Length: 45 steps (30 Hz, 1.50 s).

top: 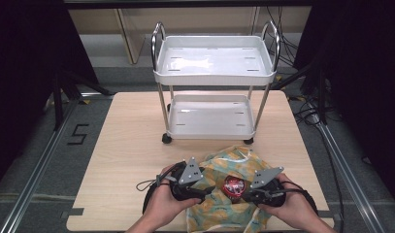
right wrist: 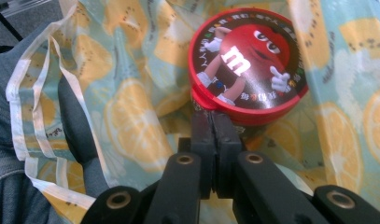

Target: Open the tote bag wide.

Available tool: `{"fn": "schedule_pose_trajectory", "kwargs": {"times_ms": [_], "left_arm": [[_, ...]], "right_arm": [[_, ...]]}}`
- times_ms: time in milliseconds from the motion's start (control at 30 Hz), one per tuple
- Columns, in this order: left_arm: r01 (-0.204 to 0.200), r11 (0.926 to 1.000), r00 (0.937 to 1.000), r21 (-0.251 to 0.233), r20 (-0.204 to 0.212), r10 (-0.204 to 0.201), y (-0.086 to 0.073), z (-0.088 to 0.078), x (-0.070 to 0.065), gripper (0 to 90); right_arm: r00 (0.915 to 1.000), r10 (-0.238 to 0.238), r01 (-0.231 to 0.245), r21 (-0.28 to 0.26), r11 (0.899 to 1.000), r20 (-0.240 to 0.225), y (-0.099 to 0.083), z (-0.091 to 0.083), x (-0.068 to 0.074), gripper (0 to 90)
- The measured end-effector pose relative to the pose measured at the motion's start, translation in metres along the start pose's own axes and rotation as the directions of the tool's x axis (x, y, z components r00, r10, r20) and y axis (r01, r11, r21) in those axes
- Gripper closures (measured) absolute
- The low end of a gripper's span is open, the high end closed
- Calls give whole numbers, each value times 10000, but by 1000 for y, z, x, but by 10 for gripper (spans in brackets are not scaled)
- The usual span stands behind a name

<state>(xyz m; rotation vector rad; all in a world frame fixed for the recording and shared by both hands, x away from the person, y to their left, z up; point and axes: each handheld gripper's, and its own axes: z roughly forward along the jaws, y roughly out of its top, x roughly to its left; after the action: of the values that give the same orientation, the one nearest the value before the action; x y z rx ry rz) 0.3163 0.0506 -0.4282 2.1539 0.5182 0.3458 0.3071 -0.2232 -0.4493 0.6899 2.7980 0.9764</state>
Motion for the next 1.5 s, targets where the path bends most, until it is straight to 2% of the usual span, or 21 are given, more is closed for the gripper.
{"fn": "schedule_pose_trajectory", "kwargs": {"times_ms": [67,100,233,267,300,367,533,633,667,800,900,967,1033,1100,1200,1233,1367,1400,1433,1467,1500], "left_arm": [[14,10000,10000,-37,6,-14,0,0,0,348],[9,10000,10000,-51,11,-9,0,0,0,348],[-55,9999,10000,-90,-54,54,1,0,0,347],[-73,9999,10000,-102,-41,73,1,0,0,346],[-75,9999,10000,-100,-36,74,1,0,0,346],[-29,9999,10000,-113,5,29,0,1,-1,345],[40,9999,10000,-109,21,-40,-1,3,-1,339],[68,9999,9999,-86,93,-67,-2,5,-1,335],[160,9998,9998,-151,121,-158,-3,5,-1,334],[245,9996,9996,-166,138,-242,-4,7,-1,332],[275,9993,9995,-253,158,-272,-3,8,-1,331],[310,9992,9993,-232,215,-305,-3,8,-1,331],[5,9999,9998,-157,218,-2,-3,7,1,330],[250,9995,9996,-196,170,-247,-4,8,0,330],[240,9996,9996,-177,159,-237,-4,8,1,330],[197,9997,9996,-138,221,-194,-4,9,2,329],[364,9987,9992,-358,162,-358,-3,10,-1,328],[251,9994,9995,-241,172,-247,-3,9,0,328],[273,9993,9995,-267,171,-268,-4,9,0,329],[303,9993,9995,-232,138,-299,-4,9,1,328],[506,9982,9986,-337,167,-500,-4,10,0,329]], "right_arm": [[9998,-159,161,299,9994,-78,3,-1,0,899],[10000,-79,80,100,9999,-51,4,2,2,899],[9991,-410,414,337,9986,-127,9,3,2,898],[9995,-240,243,186,9995,-183,9,5,4,899],[9987,-474,481,349,9982,-208,11,5,3,899],[9986,-492,498,312,9983,-209,12,6,3,897],[9988,-424,428,149,9990,-230,11,5,4,860],[9996,-180,177,-130,9998,-208,6,-1,1,819],[9999,-125,124,-84,9999,-96,5,-5,-1,801],[9991,273,-253,-603,9979,315,-1,-19,-14,712],[9952,758,-684,-1140,9911,616,-3,-25,-24,646],[9934,884,-761,-1562,9848,732,-3,-26,-29,595],[9886,1261,-1075,-2010,9737,818,-5,-26,-31,568],[9874,1256,-1000,-2360,9666,959,-5,-28,-35,540],[9812,1628,-1279,-2831,9505,1034,-6,-29,-36,515],[9813,1615,-1261,-2842,9504,1047,-6,-30,-37,513],[9767,1815,-1364,-3219,9369,1144,-10,-33,-40,504],[9693,2078,-1543,-3330,9302,1311,-11,-34,-40,498],[9707,2020,-1486,-3354,9303,1303,-12,-35,-42,492],[9633,2336,-1760,-3457,9217,1324,-13,-36,-42,487],[9610,2379,-1759,-3526,9191,1408,-15,-37,-44,487]]}}
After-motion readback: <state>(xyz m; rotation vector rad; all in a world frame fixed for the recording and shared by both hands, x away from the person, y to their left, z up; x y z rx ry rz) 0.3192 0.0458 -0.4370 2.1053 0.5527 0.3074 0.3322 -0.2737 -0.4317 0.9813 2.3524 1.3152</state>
